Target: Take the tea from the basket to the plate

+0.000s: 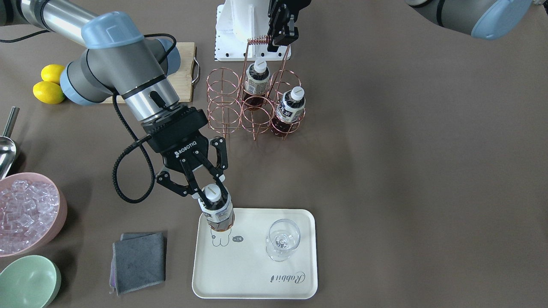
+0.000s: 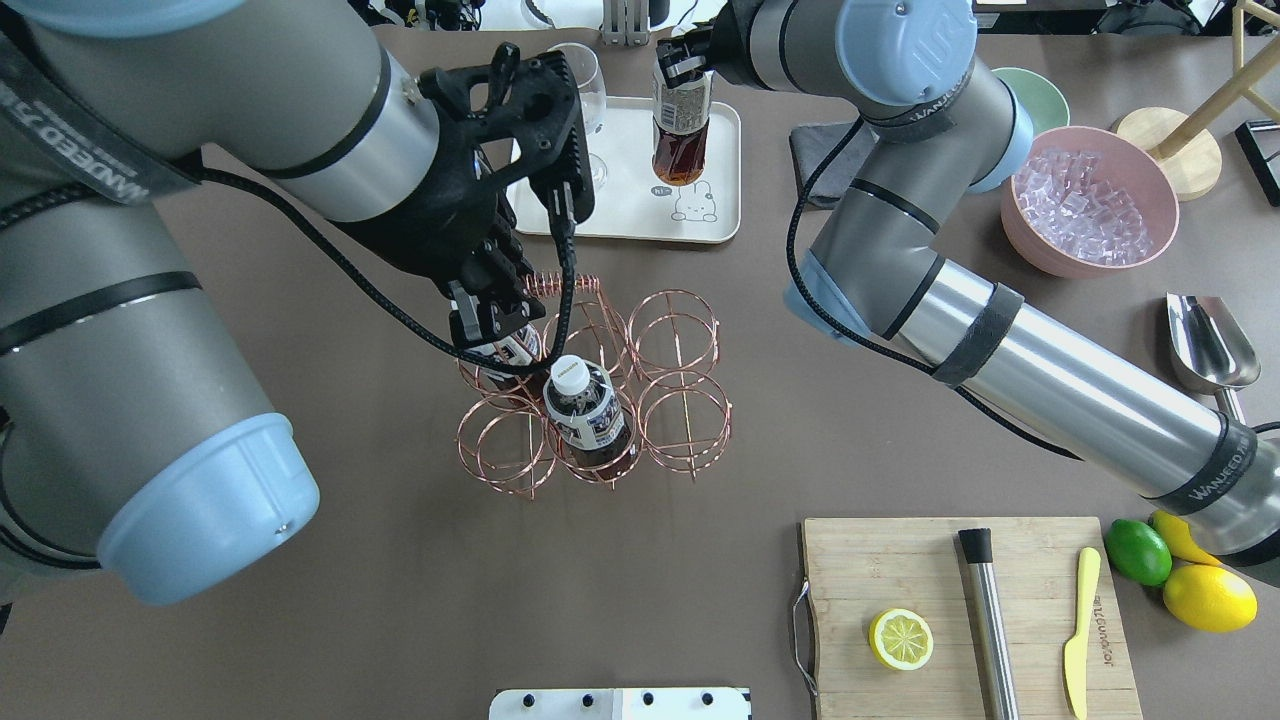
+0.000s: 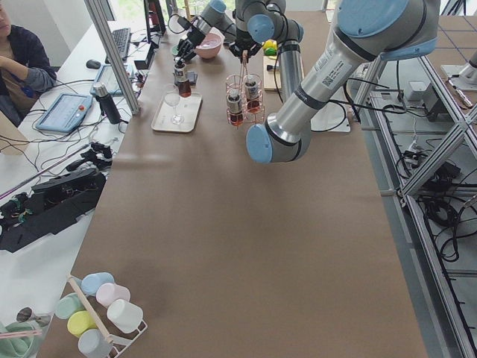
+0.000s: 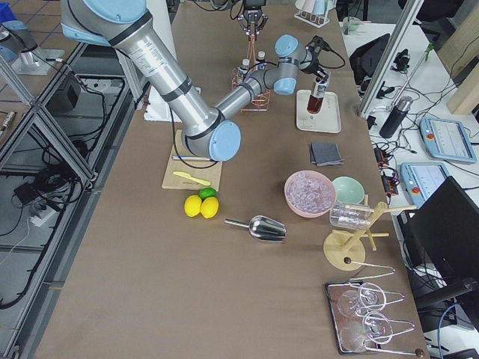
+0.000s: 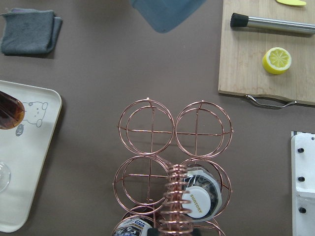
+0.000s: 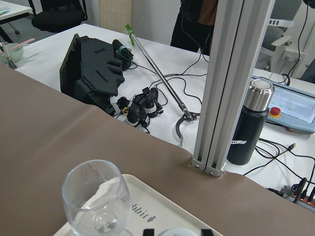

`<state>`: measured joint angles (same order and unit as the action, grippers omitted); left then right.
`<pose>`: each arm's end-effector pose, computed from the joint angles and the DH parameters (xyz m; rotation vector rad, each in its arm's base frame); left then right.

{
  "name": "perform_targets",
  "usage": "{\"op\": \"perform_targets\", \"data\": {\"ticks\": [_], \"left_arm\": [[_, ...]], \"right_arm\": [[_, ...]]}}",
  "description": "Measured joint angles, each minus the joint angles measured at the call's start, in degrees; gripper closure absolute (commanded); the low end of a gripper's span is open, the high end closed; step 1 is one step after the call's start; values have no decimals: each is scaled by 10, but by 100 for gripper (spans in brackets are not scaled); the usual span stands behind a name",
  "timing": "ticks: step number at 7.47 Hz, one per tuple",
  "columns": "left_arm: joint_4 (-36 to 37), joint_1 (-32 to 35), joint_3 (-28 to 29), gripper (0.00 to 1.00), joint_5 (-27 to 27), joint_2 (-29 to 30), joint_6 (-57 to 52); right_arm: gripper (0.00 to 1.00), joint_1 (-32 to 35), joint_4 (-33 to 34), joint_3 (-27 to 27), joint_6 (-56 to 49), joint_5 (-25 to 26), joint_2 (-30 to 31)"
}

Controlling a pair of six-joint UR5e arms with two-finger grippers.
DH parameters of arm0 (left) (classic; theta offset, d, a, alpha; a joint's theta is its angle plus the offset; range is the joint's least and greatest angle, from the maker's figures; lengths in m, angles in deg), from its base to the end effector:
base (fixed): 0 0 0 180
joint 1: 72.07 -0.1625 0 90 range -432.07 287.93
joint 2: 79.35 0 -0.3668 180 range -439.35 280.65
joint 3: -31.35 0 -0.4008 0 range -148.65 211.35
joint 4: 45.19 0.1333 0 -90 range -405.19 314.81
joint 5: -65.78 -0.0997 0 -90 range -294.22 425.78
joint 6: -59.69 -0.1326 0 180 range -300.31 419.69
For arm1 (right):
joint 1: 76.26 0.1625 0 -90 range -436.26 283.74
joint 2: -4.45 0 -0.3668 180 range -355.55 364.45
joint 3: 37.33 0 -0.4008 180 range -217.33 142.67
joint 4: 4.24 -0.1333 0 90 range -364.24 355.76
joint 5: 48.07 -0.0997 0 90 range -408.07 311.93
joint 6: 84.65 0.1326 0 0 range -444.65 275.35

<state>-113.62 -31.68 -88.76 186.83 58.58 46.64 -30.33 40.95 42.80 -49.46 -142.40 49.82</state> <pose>0.3427 -0.3767 -0.0042 0.8123 0.8304 1.2439 -0.4227 -0.6139 0.1209 1.0305 -0.9353 -0.1816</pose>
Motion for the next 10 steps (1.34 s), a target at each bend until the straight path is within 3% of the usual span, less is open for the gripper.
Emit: {"op": "perform_targets", "data": {"ticks": [2,5,9,10], "left_arm": [[1,42,-1,100,24,-11,-35],[3,157,3,100,97,-62,-152],[52,305,78,100,128,-93,-422],[56,338,115,100,129,-98,-499]], "right_arm": [[100,1,-36,-45,3,4,-6],[100,1,-62,-77,3,8,-10],[100,-6,-68,-90,2,15,-10],[41,-8,-69,-90,2,19,-9]]}}
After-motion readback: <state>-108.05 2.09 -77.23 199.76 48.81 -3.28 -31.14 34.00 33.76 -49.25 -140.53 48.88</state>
